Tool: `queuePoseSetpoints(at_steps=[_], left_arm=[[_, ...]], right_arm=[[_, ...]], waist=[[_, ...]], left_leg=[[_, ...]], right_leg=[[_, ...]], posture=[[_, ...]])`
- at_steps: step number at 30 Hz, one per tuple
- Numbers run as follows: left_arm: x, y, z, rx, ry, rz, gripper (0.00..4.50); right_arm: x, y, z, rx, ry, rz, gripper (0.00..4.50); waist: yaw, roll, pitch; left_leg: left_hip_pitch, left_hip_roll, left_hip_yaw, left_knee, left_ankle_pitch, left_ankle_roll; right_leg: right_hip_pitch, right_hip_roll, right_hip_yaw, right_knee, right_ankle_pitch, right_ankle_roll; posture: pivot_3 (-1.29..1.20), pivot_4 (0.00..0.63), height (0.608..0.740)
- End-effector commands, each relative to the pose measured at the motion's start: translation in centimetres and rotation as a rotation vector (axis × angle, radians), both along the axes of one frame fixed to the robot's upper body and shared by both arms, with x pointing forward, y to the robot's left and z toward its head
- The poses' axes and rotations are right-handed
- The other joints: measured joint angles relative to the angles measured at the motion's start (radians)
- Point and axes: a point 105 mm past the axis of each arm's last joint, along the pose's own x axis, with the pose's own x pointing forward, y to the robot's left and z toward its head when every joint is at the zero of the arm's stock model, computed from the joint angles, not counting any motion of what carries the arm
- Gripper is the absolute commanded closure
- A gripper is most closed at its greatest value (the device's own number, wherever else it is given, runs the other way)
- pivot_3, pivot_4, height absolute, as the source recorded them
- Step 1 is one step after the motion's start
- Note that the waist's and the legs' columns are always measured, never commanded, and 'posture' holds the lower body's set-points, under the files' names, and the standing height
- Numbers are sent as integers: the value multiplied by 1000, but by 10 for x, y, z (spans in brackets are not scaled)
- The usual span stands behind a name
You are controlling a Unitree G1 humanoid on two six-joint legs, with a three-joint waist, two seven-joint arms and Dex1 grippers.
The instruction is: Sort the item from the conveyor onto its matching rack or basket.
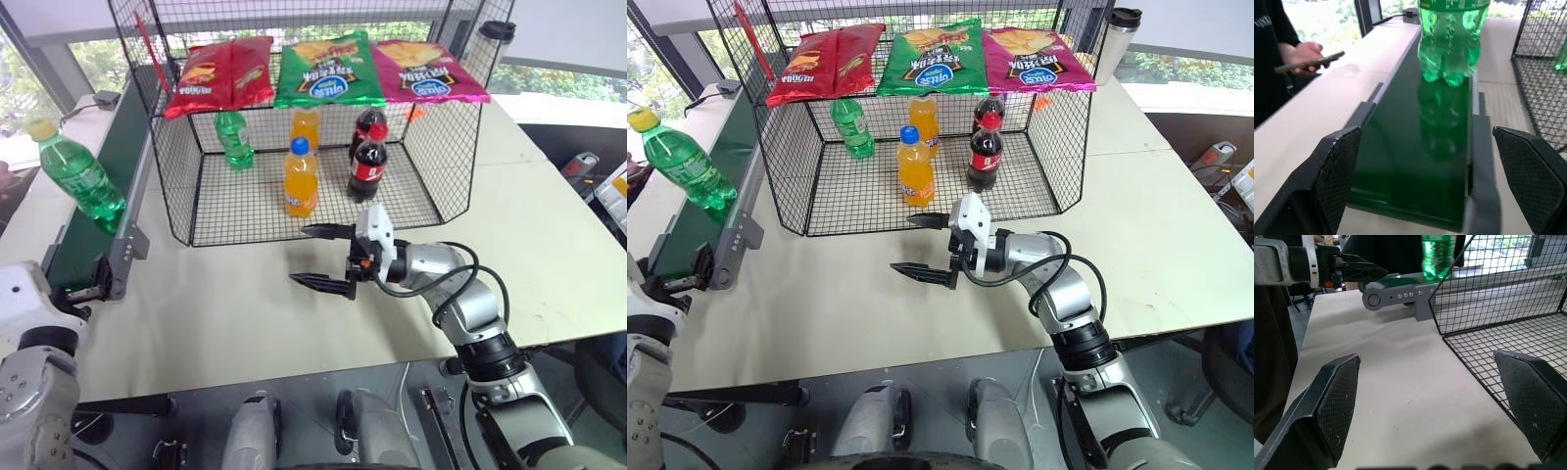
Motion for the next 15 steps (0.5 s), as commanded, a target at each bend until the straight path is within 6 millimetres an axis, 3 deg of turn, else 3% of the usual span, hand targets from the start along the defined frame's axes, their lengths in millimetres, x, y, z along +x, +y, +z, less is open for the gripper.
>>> queuePoseSetpoints(at_steps=[1, 15], left_arm=[[1, 1, 11, 45, -37, 12, 35], [5, 4, 25, 79, -83, 53, 35]], right_arm=[[-3, 0, 8, 14, -36, 10, 0], [-4, 0, 9, 13, -35, 7, 0]], waist=[[0, 0, 0], [0, 0, 0]], left_leg=[[0, 0, 0, 0, 0, 0], [0, 0, 0, 0, 0, 0]], right_leg=[[0, 0, 0, 0, 0, 0], [0, 0, 0, 0, 0, 0]], posture=[[0, 150, 740], [0, 150, 740]])
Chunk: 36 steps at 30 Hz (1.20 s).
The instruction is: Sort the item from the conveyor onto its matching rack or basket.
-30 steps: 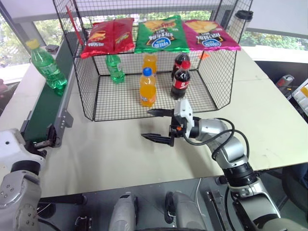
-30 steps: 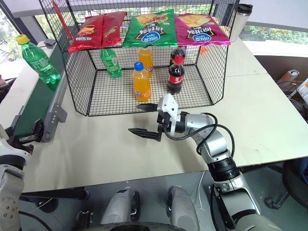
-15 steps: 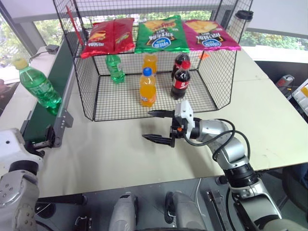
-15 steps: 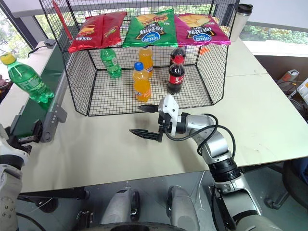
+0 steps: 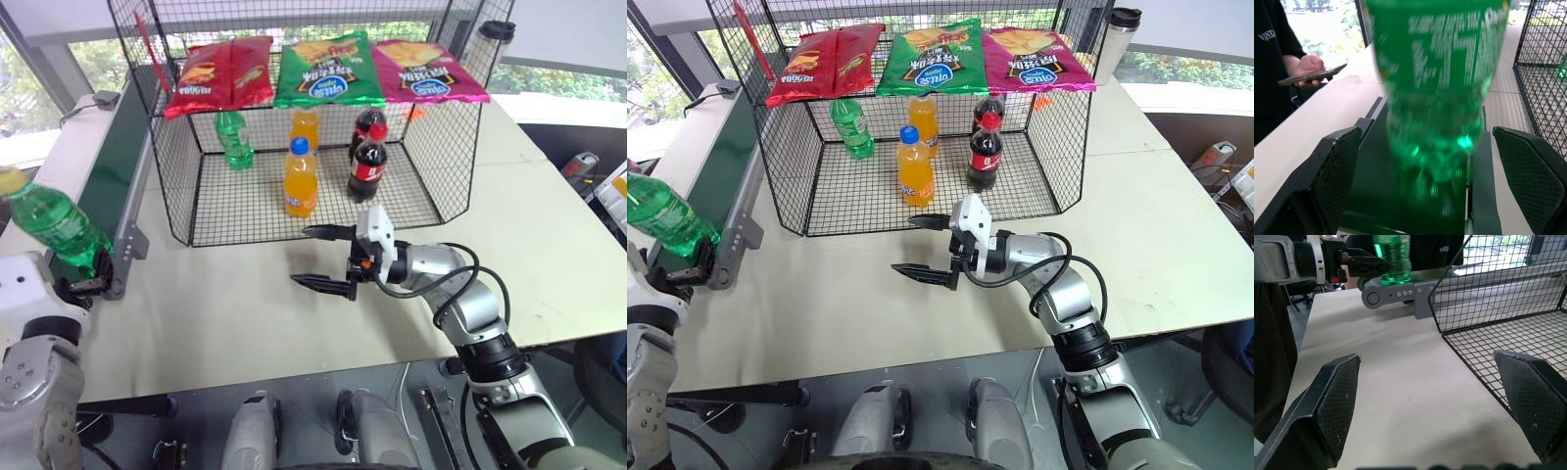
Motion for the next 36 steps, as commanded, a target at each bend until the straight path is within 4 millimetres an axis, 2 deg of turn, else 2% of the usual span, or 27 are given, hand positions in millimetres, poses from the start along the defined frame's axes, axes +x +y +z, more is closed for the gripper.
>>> queuePoseSetpoints(at_steps=[1, 4, 6, 9, 16, 20, 23, 31, 34, 36], left_arm=[[-1, 3, 17, 52, -51, 30, 35], [2, 0, 16, 43, -51, 17, 35], [3, -5, 13, 38, -44, -15, 574], [2, -10, 12, 29, -47, -46, 1715], [0, -12, 28, 34, -109, -56, 1744], [0, -5, 50, 96, -174, 4, 1744], [4, -10, 63, 111, -203, -18, 1744], [21, -71, 76, 108, -193, -326, 1744], [34, -98, 76, 96, -187, -453, 1744], [41, -108, 76, 104, -185, -499, 1744]], right_arm=[[-4, 1, 11, 15, -39, 10, 0], [-3, 1, 11, 16, -40, 7, 0], [-2, 2, 12, 16, -42, 4, 0], [-1, 2, 12, 15, -44, -2, 0], [0, 0, 11, 11, -43, -5, 0], [0, 0, 10, 9, -40, -1, 0], [-1, 1, 10, 11, -41, 2, 0], [5, 2, 14, 26, -59, -48, 0], [17, -1, 11, 5, -77, -123, 0], [22, -2, 11, 3, -80, -150, 0]], waist=[[0, 0, 0], [1, 0, 0], [0, 0, 0], [2, 0, 0], [4, 0, 0], [2, 0, 0], [1, 0, 0], [2, 0, 0], [1, 0, 0], [1, 0, 0]], left_leg=[[0, 0, 0, 0, 0, 0], [0, 0, 0, 0, 0, 0], [0, 0, 0, 0, 0, 0], [0, 0, 0, 0, 0, 0], [0, 0, 0, 0, 0, 0], [0, 0, 0, 0, 0, 0], [0, 0, 0, 0, 0, 0], [-1, 0, 0, 0, 0, 0], [0, 0, 0, 0, 0, 0], [0, 0, 0, 0, 0, 0]], right_leg=[[0, 0, 0, 0, 0, 0], [0, 0, 0, 0, 0, 0], [0, 0, 0, 0, 0, 0], [0, 0, 0, 0, 0, 0], [0, -1, 0, 0, 0, 0], [0, -1, 0, 0, 0, 0], [0, 0, 0, 0, 0, 0], [0, 0, 0, -1, 2, 3], [0, 0, 0, 0, 2, 3], [0, 0, 0, 0, 2, 3]], posture=[[0, 150, 740], [0, 150, 740], [0, 150, 740], [0, 150, 740], [0, 150, 740], [0, 150, 740], [0, 150, 740], [0, 150, 740], [0, 150, 740], [0, 150, 740]])
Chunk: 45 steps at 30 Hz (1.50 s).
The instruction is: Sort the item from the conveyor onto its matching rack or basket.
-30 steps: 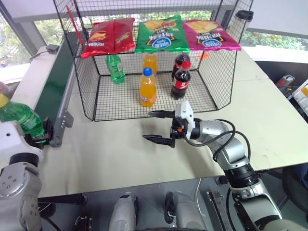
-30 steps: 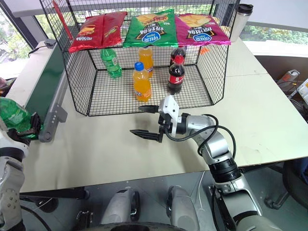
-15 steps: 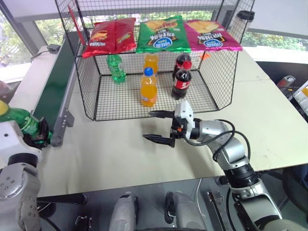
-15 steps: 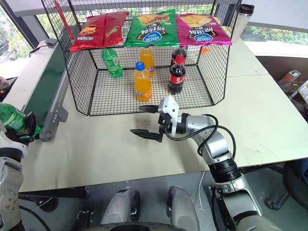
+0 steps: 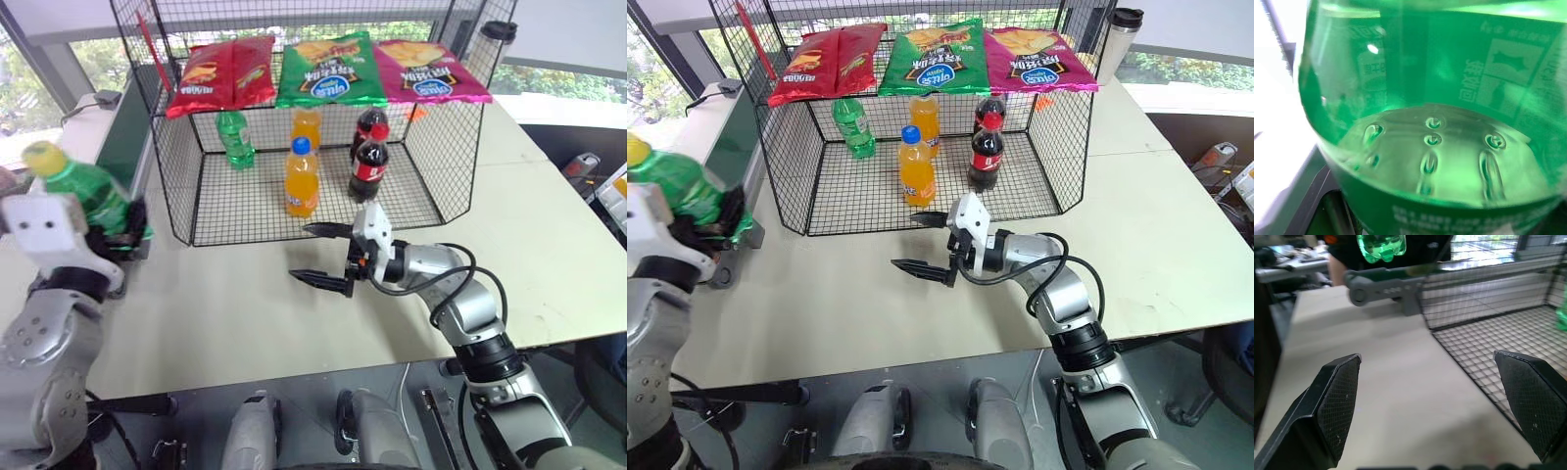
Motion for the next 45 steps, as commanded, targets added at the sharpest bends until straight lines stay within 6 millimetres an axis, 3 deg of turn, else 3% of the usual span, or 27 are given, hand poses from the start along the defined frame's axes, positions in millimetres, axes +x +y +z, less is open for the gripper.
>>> queuePoseSetpoints(at_steps=[1, 6, 11, 14, 18, 39, 40, 42, 45], left_arm=[[9, -28, 15, 43, -60, -113, 1744], [41, -63, 8, 79, -43, -215, 1744], [68, -80, -15, 105, 23, -231, 1744], [88, -79, -29, 87, 48, -189, 1744], [102, -78, -29, 51, 34, -151, 1744], [135, -66, -69, -60, 92, -40, 1744], [135, -67, -69, -65, 93, -38, 737], [135, -68, -70, -73, 93, -44, 20], [134, -68, -71, -58, 97, -46, 20]], right_arm=[[9, -1, 15, 17, -59, -44, 0], [16, -7, 8, -47, -74, -100, 0], [22, -11, 1, -108, -74, -148, 0], [30, -17, -6, -166, -76, -212, 0], [33, -20, -10, -197, -53, -240, 0], [28, -19, -13, -213, -33, -230, 0], [28, -20, -13, -214, -33, -230, 0], [28, -21, -12, -214, -33, -230, 0], [27, -22, -13, -216, -31, -230, 0]], waist=[[0, 0, 0], [0, 0, 0], [-1, 0, 0], [0, 0, 0], [0, 0, 0], [0, 0, 0], [1, 0, 0], [0, 0, 0], [0, 0, 0]], left_leg=[[0, 0, 0, 0, 0, 0], [0, 0, 0, 0, 0, 0], [0, 0, 1, -1, 0, 0], [0, 0, 1, -1, 0, 0], [-1, 0, 1, -1, 0, 0], [-1, 0, 1, -1, 0, 0], [-1, 0, 1, 0, 0, 0], [-1, 0, 1, 0, 0, 0], [-1, 0, 1, 0, 0, 0]], right_leg=[[0, 0, 0, 0, 0, 0], [0, 1, 0, 0, 0, 0], [-1, 1, 0, 0, 0, 1], [-1, 1, 0, 0, 0, 1], [-1, 1, 0, 0, 0, 1], [-1, 0, 0, 0, 1, 1], [-1, 0, 0, 0, 1, 1], [-1, 0, 0, 0, 1, 1], [-1, 0, 0, 0, 1, 1]], posture=[[0, 150, 740], [0, 150, 740], [0, 150, 740], [0, 150, 740], [0, 150, 740], [0, 150, 740], [0, 150, 740], [0, 150, 740], [0, 150, 740]])
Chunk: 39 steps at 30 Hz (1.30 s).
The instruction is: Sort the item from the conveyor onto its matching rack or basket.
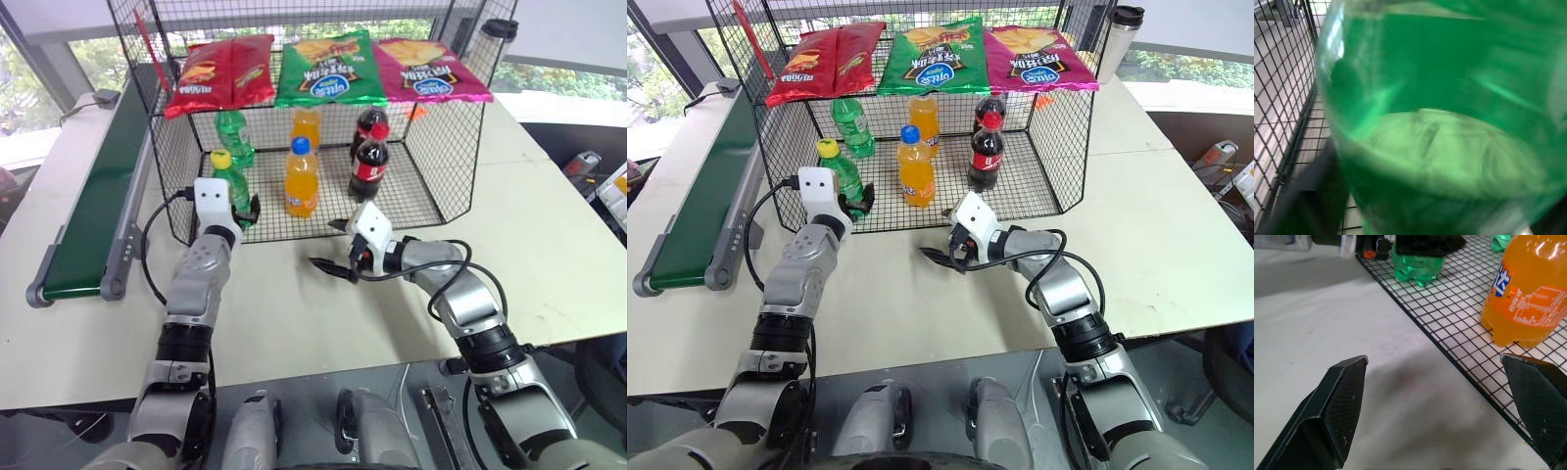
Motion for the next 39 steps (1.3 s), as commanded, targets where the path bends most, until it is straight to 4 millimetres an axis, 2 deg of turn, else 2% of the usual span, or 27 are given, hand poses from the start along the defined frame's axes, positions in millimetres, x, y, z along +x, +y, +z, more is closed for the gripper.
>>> queuePoseSetpoints(at_steps=[1, 7, 12, 19, 23, 29, 34, 39], left_arm=[[1, 0, 19, 15, -70, 0, 20], [-7, 6, 35, 29, -120, 22, 20], [-28, 10, 53, 63, -165, 27, 20], [-60, 12, 62, 117, -177, 17, 20], [-86, 15, 54, 117, -155, 1, 20], [-122, 25, 30, 144, -52, 29, 20], [-145, 26, 6, 131, 52, 25, 20], [-151, 26, -5, 115, 93, 21, 20]], right_arm=[[-3, 1, 12, 11, -40, 15, 0], [-4, 2, 11, 13, -37, 26, 0], [-5, 4, 10, 15, -29, 38, 0], [-5, 5, 8, 16, -26, 45, 0], [-5, 5, 8, 18, -27, 45, 0], [-6, 4, 9, 17, -33, 51, 0], [-6, 6, 9, 24, -34, 61, 0], [-7, 7, 9, 24, -34, 69, 0]], waist=[[0, 0, 0], [0, 0, 0], [-2, 0, 0], [-2, 0, 0], [-2, 0, 0], [-1, 0, 0], [-1, 0, 0], [0, 0, 0]], left_leg=[[0, 0, 0, 0, 0, 0], [0, 0, 0, 0, 0, 0], [0, 0, 0, 0, 0, 0], [0, 0, 0, 0, 0, 0], [0, 0, 0, 0, 0, 0], [1, 0, -1, 0, 0, 0], [1, 0, -1, 0, 0, 0], [1, 0, -1, 0, 0, 0]], right_leg=[[0, 0, 0, 0, 0, 0], [0, 0, 0, 0, 0, 0], [0, 0, 0, 0, 0, 0], [0, 0, 0, 0, 0, 0], [0, 0, 0, 0, 0, 0], [0, 0, 0, 0, 0, 0], [0, 0, 0, 0, 0, -1], [0, 0, 1, 0, -1, -1]], posture=[[0, 150, 740], [0, 150, 740], [0, 150, 740], [0, 150, 740], [0, 150, 740], [0, 150, 740], [0, 150, 740], [0, 150, 740]])
